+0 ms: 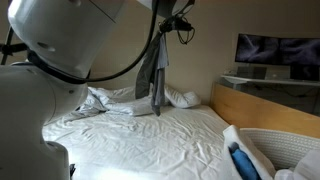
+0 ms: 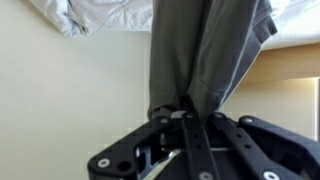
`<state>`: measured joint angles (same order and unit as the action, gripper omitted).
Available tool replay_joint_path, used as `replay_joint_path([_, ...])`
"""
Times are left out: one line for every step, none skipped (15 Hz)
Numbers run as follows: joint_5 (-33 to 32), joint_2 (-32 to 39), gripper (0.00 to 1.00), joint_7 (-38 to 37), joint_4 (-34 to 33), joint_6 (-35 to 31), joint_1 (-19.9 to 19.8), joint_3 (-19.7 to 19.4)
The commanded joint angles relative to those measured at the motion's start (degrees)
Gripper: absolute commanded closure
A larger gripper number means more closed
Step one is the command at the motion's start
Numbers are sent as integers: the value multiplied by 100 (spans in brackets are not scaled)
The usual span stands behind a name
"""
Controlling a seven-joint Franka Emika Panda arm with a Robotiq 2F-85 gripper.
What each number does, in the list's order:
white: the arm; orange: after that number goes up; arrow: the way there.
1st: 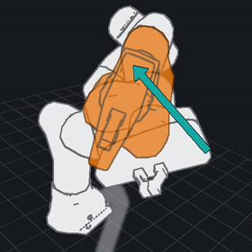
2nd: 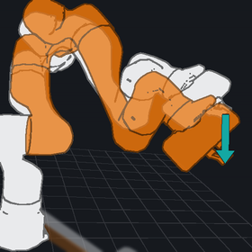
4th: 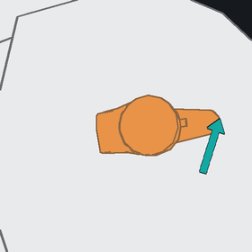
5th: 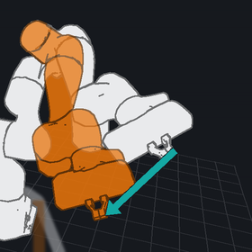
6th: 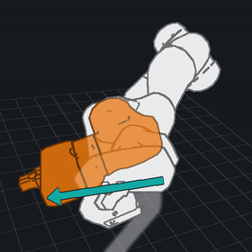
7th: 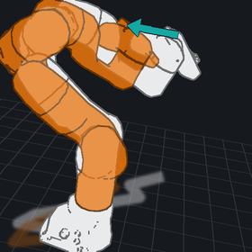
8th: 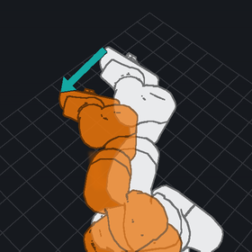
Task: Put the clothes on the bed in the laundry hamper
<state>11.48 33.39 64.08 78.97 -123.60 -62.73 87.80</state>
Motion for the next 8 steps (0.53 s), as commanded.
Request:
replay_joint_path([79,-755,95,560,-168,957,-728,214])
replay_joint_path([55,-911,95,697,-325,1128,-821,222])
replay_joint_path([-268,-865,95,659,-509,1243,-901,427])
replay_joint_path([-370,-974,95,751,-715,1356,-915,421])
replay_joint_path([-481,-1068,95,816,-890,1468,-967,484])
replay_joint_path([-622,-1145,95,886,-1073,1553,-973,492])
replay_joint_path([-757,-1232,95,952,-1227,1648,-1011,508])
replay_joint_path([-911,-1307,95,1025,-1397,1729,-997,489])
